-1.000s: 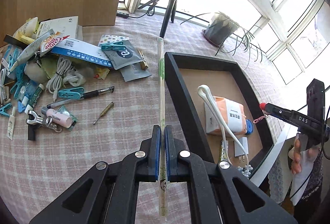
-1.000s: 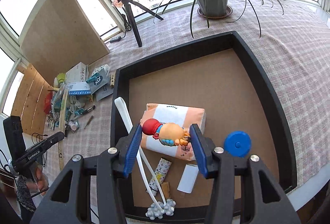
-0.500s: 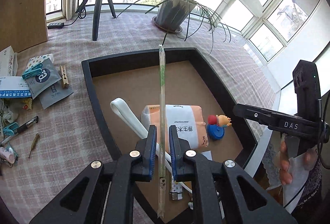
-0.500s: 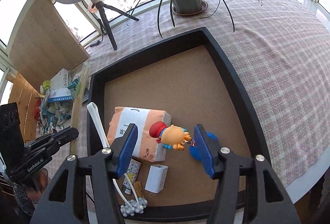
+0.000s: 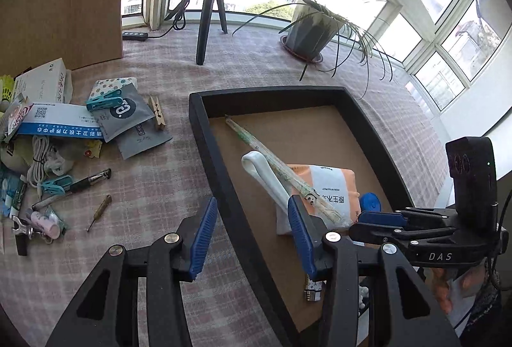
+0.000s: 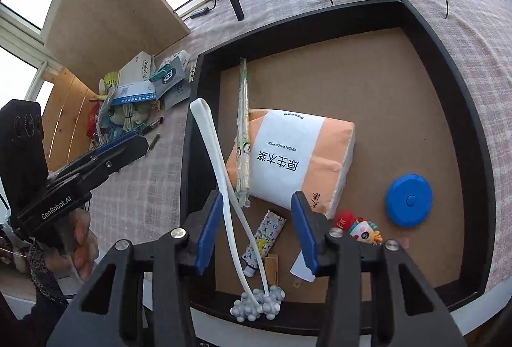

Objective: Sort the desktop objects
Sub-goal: 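Carry the stick and keychain into the tray and open both grippers, then return both grippers to the pile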

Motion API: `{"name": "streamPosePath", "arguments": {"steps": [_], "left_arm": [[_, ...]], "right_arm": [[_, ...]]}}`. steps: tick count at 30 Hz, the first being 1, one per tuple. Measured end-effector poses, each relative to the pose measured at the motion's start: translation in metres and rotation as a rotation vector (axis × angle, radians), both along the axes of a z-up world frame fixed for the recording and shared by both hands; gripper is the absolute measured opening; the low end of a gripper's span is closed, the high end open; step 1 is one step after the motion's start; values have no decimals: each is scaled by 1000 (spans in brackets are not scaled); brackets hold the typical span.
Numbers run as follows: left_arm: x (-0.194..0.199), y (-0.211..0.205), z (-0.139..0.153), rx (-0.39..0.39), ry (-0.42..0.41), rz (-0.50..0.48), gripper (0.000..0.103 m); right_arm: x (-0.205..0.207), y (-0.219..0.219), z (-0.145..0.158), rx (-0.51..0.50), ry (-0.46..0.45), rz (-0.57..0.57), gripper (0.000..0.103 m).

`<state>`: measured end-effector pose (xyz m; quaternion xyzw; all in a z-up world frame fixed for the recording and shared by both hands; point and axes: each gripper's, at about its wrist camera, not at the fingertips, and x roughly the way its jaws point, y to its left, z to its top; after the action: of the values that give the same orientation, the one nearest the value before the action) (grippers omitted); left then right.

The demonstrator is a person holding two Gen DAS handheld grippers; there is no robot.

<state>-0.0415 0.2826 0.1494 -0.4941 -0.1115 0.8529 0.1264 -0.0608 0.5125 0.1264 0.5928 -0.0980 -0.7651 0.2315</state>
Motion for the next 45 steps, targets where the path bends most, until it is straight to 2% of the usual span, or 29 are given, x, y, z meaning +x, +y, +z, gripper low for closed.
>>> {"name": "streamPosePath", "arguments": {"steps": [4, 8, 12, 17, 20, 24, 28, 33, 39, 43, 45], "left_arm": [[4, -14, -2, -11, 0, 30, 44], [6, -24, -7, -8, -14, 54, 44], [7, -30, -7, -9, -19, 59, 44], [11, -35, -3, -18, -9, 68, 44], [14, -41, -3, -23, -10, 83, 44], [19, -61, -7, -24, -21, 121, 44], [25, -92, -15, 6, -62, 187, 44], [44, -129, -11, -41, -44, 245, 44], [74, -196, -19, -74, -80, 344, 44], [91, -233, -30, -100, -109, 377, 44], [96, -249, -33, -103, -116, 387, 44]], "right_arm": [[2, -15, -21, 2, -48, 30, 32], [-1, -26, -34, -45, -91, 46, 32], [-14, -38, -41, -44, -99, 35, 32], [-41, -35, -42, 64, -22, -40, 35], [-67, -13, -39, 50, -8, -139, 44], [-69, 3, -14, 31, 46, -169, 44], [-65, 4, -13, -60, -2, -164, 44], [-49, -28, -26, -53, -45, -113, 44], [-18, -68, 3, 70, 77, 12, 46], [-5, -93, 24, 138, 183, 57, 60], [-4, -107, 27, 149, 194, 73, 61]]}}
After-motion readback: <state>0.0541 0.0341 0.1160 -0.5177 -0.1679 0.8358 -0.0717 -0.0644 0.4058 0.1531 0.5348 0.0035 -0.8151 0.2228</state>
